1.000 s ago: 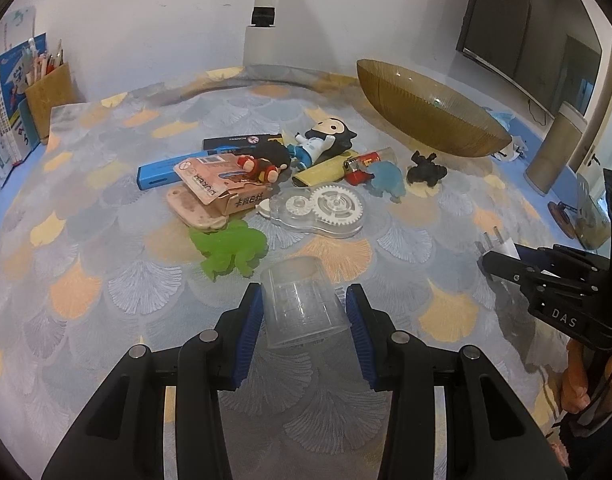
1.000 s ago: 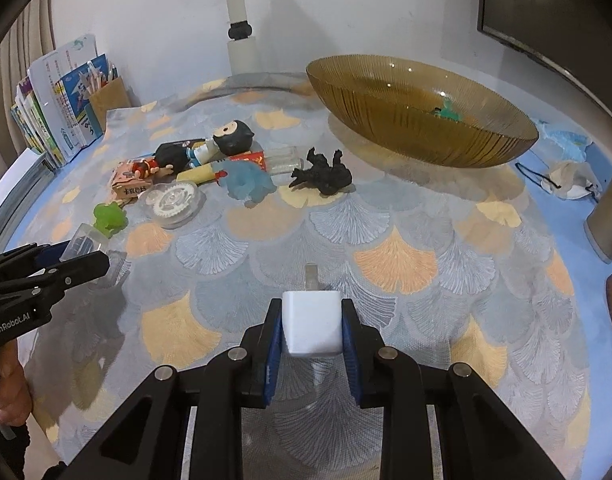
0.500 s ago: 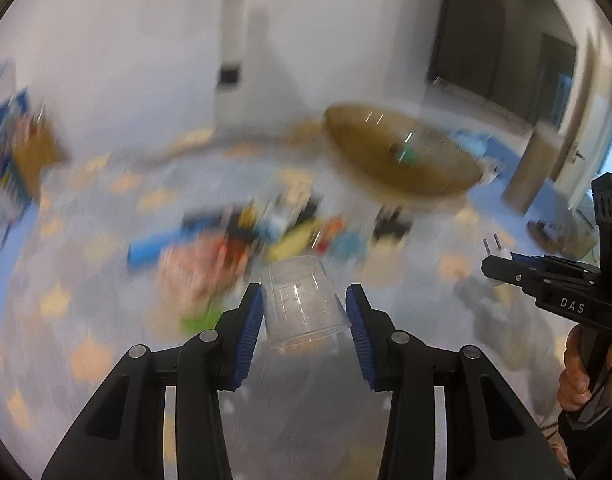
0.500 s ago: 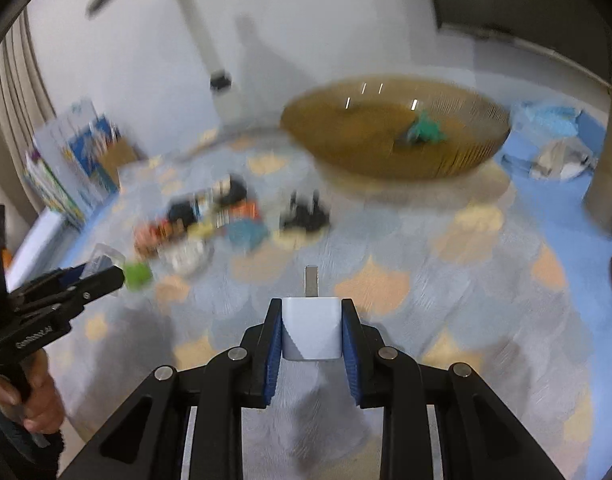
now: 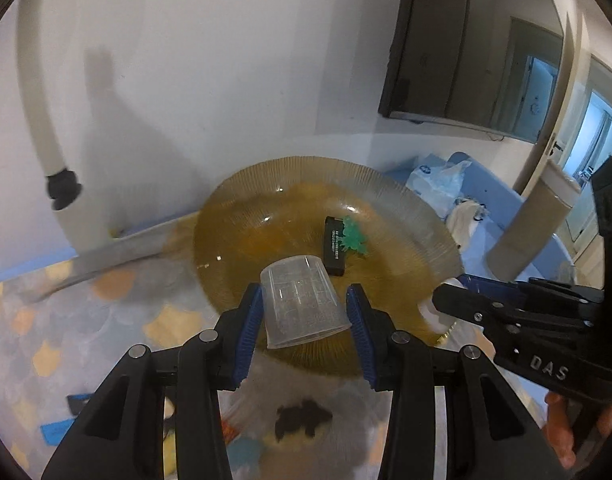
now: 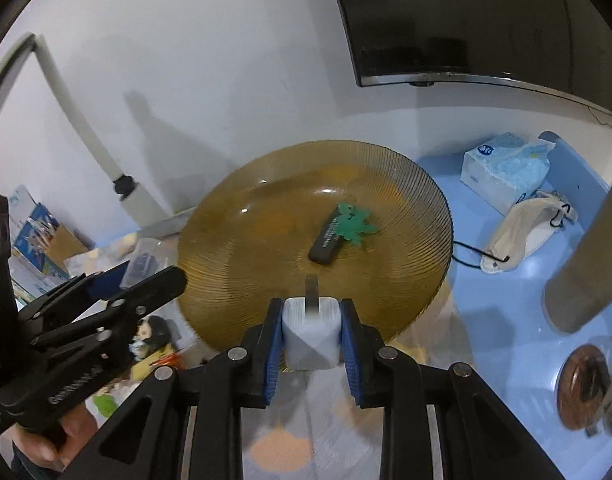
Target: Organize rigid objects
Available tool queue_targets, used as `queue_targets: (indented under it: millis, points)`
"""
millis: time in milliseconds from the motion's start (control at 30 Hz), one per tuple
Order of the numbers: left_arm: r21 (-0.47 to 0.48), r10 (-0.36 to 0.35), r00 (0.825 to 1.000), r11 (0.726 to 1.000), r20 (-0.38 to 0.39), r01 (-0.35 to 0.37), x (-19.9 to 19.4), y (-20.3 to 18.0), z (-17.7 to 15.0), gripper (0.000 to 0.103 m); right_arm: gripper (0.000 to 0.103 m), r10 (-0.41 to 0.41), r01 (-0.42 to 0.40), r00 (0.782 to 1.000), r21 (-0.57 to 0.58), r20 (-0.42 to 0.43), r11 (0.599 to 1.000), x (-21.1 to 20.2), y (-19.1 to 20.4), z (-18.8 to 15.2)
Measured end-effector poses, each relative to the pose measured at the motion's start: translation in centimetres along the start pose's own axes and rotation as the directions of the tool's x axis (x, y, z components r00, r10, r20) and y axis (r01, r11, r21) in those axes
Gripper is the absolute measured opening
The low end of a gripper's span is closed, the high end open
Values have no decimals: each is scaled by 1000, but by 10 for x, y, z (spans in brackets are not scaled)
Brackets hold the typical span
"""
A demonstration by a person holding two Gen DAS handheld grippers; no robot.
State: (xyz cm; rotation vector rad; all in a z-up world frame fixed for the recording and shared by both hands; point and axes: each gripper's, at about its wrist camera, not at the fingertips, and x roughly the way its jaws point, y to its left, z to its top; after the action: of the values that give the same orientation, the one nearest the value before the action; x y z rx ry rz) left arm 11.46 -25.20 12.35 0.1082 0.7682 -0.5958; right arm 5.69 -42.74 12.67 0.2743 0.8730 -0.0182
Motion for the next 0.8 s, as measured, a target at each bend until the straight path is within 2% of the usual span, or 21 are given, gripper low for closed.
queue_targets:
  millis: [67, 133, 167, 233, 300, 400, 467, 500, 567, 667, 700, 733, 800]
  points:
    - [-10, -20, 999, 1000, -38, 20, 7, 0, 2, 61, 30, -17, 17, 1000, -2, -13, 1000, 5, -4, 5]
    - [-27, -20, 999, 999, -40, 19, 0, 6, 0, 69, 33, -28, 28, 999, 4, -15, 1000, 1, -8, 7]
    - [-38, -26, 999, 999, -28, 25, -10, 11, -5, 69, 33, -28, 28, 1000, 9, 8, 1000, -6, -11, 6]
    - [-78, -26, 1000, 997, -9, 25, -32, 23, -17, 70, 45, 2, -4, 998, 34, 66, 999, -25, -20, -7]
    - [-114, -9, 1000, 993, 22, 12, -58, 35, -37, 75, 51, 46, -50, 996, 48, 79, 998, -35, -25, -25]
    - [-155, 67, 996, 986, 59, -57, -99, 47, -88, 78, 51, 132, -132, 990, 14, 44, 991, -39, -12, -68]
    - [-167, 108, 992, 981, 60, -97, -113, 52, -116, 85, 51, 159, -158, 987, -25, 10, 987, -33, 7, -92]
    - [-177, 136, 989, 976, 57, -124, -118, 54, -131, 85, 51, 171, -172, 985, -50, -16, 984, -26, 20, -105]
    - [-203, 198, 979, 961, 47, -185, -122, 61, -158, 85, 51, 163, -167, 985, -85, -53, 982, -13, 40, -120]
    - [-223, 277, 961, 937, 10, -268, -112, 73, -181, 85, 51, 102, -106, 994, -173, -32, 979, -2, 67, -132]
    - [-225, 285, 958, 934, 1, -278, -110, 75, -185, 85, 53, 83, -86, 996, -195, -24, 977, 1, 73, -135]
    - [-232, 290, 957, 931, 0, -282, -109, 77, -189, 85, 60, 65, -68, 998, -209, -19, 976, 3, 76, -138]
    - [-248, 275, 961, 931, 4, -266, -109, 82, -193, 85, 65, 38, -37, 999, -215, 0, 976, 8, 80, -150]
